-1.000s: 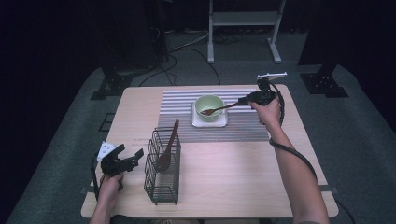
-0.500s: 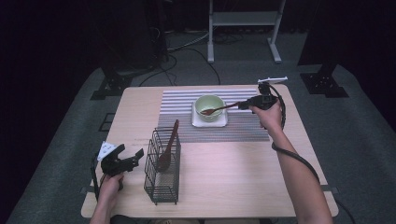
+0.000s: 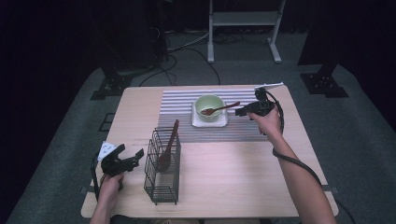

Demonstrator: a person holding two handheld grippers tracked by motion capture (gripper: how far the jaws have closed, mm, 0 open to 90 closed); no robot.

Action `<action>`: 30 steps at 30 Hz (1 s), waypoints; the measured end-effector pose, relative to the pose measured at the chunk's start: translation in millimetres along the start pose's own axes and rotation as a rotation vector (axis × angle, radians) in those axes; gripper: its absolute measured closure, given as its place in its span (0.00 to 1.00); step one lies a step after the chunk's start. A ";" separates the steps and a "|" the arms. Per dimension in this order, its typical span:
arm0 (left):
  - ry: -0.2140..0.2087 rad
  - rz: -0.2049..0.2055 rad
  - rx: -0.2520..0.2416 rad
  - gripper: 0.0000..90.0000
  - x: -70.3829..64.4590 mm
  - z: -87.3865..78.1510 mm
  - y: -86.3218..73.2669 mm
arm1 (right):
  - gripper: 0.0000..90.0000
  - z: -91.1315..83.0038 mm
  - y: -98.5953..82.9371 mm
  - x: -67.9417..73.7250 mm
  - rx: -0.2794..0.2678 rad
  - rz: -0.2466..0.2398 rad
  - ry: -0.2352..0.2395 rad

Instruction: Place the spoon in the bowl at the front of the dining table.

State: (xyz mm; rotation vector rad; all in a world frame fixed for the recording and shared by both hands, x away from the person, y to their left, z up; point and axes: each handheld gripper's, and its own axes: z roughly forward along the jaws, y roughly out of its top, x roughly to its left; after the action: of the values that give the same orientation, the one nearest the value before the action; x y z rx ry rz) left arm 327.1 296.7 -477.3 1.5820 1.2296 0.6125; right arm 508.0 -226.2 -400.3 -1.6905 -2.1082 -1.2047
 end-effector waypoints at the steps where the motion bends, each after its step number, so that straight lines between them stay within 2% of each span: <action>1: 0.000 0.001 0.001 0.07 -0.1 0.0 0.0 | 0.72 0.4 -0.8 -0.2 0.002 -0.003 0.002; 14: 0.000 0.001 0.001 0.07 -0.1 0.0 0.0 | 0.67 5.3 -12.9 -2.6 0.034 0.002 0.029; 30: 0.000 0.002 0.001 0.07 -0.3 0.1 0.0 | 0.58 13.6 -24.3 2.2 0.068 -0.026 0.053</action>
State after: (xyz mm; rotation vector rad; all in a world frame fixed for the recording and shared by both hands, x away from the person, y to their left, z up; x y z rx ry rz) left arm 327.1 296.4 -477.2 1.5844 1.2290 0.6128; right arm 490.4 -215.9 -419.4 -1.5894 -2.1215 -1.1584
